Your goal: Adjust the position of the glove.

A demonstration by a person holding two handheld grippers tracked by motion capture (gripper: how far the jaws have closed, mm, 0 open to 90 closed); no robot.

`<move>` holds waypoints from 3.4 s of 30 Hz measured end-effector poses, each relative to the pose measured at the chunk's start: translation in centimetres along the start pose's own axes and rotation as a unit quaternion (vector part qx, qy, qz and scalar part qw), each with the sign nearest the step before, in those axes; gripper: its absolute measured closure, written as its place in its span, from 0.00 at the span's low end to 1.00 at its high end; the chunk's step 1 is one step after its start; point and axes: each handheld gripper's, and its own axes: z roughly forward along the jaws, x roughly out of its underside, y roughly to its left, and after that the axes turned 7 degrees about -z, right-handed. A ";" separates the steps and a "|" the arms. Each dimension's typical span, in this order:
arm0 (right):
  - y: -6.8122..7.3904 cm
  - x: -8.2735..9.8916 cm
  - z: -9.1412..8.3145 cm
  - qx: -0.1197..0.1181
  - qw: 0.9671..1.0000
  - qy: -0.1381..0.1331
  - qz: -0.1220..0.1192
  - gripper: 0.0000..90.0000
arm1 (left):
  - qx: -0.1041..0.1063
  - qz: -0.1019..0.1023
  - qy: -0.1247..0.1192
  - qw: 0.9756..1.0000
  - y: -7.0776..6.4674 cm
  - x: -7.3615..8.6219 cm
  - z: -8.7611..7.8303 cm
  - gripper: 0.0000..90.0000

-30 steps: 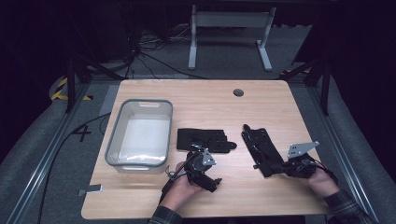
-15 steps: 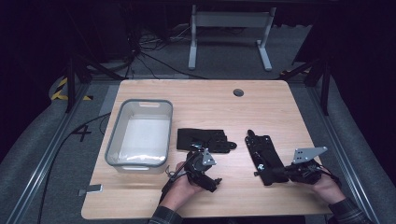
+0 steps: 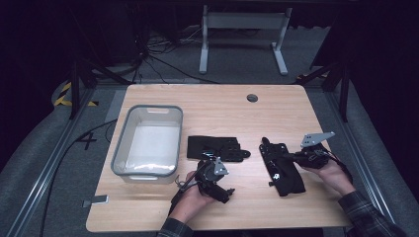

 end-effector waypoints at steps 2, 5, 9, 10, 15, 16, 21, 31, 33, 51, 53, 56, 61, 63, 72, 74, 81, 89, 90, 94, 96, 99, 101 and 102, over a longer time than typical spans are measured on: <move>-0.2 0.0 0.5 0.000 1.000 0.010 -0.003 1.00 | 0.000 0.000 0.000 1.000 0.0 0.0 0.0 0.00; -0.1 0.2 0.9 0.000 1.000 0.018 -0.008 1.00 | 0.000 0.000 0.000 1.000 0.0 0.0 0.0 0.00; 0.2 0.4 0.8 -0.003 1.000 0.017 -0.005 1.00 | 0.000 0.000 0.000 1.000 0.0 0.0 0.0 0.00; 0.3 0.5 0.8 -0.004 1.000 0.016 -0.006 1.00 | 0.000 0.000 0.000 1.000 0.0 0.0 0.0 0.00; 1.2 1.0 0.2 -0.012 1.000 0.016 -0.006 1.00 | 0.000 0.000 0.000 1.000 0.0 0.0 0.0 0.00; 1.4 1.1 0.1 -0.014 1.000 0.017 -0.007 1.00 | 0.000 -0.001 0.000 1.000 0.0 0.0 0.0 0.00; 2.8 1.8 -0.6 -0.022 1.000 0.018 -0.011 1.00 | 0.000 0.000 0.001 1.000 0.0 0.0 0.0 0.00; 3.7 2.0 -1.9 -0.017 1.000 -0.003 -0.012 0.94 | 0.000 -0.001 0.001 1.000 0.0 0.0 0.0 0.00; 3.4 2.2 -2.6 -0.004 1.000 -0.015 -0.004 0.90 | 0.000 0.000 0.001 1.000 0.0 0.0 0.0 0.00; 0.2 7.3 -3.5 0.125 0.989 -0.003 0.081 0.25 | 0.002 0.003 0.001 1.000 0.0 0.0 0.0 0.00; 0.0 7.6 -3.4 0.123 0.988 -0.006 0.090 0.20 | 0.004 0.004 0.003 1.000 0.0 -0.1 -0.1 0.02; -0.1 7.7 -3.3 0.124 0.988 -0.011 0.095 0.17 | 0.004 0.008 0.003 1.000 -0.1 -0.2 -0.5 0.12; -0.1 7.9 -3.2 0.125 0.988 -0.017 0.093 0.15 | -0.010 0.004 0.012 1.000 -0.2 -0.6 -1.2 0.49; -0.1 7.9 -3.2 0.125 0.988 -0.017 0.093 0.15 | -0.010 -0.001 0.014 1.000 -0.2 -0.9 -1.4 0.55; -0.1 7.9 -3.2 0.124 0.988 -0.017 0.094 0.15 | -0.011 -0.022 0.028 0.999 0.5 -3.7 -1.8 1.00; -0.1 7.9 -3.2 0.123 0.988 -0.017 0.094 0.15 | -0.017 -0.025 0.026 0.999 0.8 -4.3 -1.7 1.00; -0.2 7.9 -3.2 0.122 0.988 -0.017 0.094 0.15 | -0.034 -0.047 0.005 0.998 2.6 -5.9 -1.5 1.00; -0.2 7.9 -3.2 0.122 0.988 -0.017 0.093 0.15 | -0.051 -0.053 0.021 0.997 3.5 -6.3 -0.3 1.00; -0.2 7.9 -3.2 0.122 0.988 -0.017 0.093 0.15 | -0.052 -0.053 0.024 0.997 3.5 -6.3 0.0 1.00; -0.2 7.9 -3.2 0.122 0.988 -0.017 0.093 0.15 | -0.056 -0.053 0.042 0.996 3.6 -6.3 0.9 1.00; -0.2 7.9 -3.2 0.122 0.988 -0.017 0.093 0.15 | -0.053 -0.052 0.049 0.996 3.5 -6.2 1.5 1.00; -0.2 7.9 -3.2 0.122 0.988 -0.017 0.093 0.15 | -0.054 -0.051 0.053 0.996 3.2 -6.5 1.8 1.00; -0.2 7.9 -3.2 0.122 0.988 -0.017 0.093 0.15 | -0.048 -0.050 0.052 0.996 3.0 -6.7 2.1 1.00; -0.2 7.9 -3.2 0.122 0.988 -0.017 0.093 0.15 | -0.048 -0.050 0.052 0.996 3.0 -6.7 2.1 1.00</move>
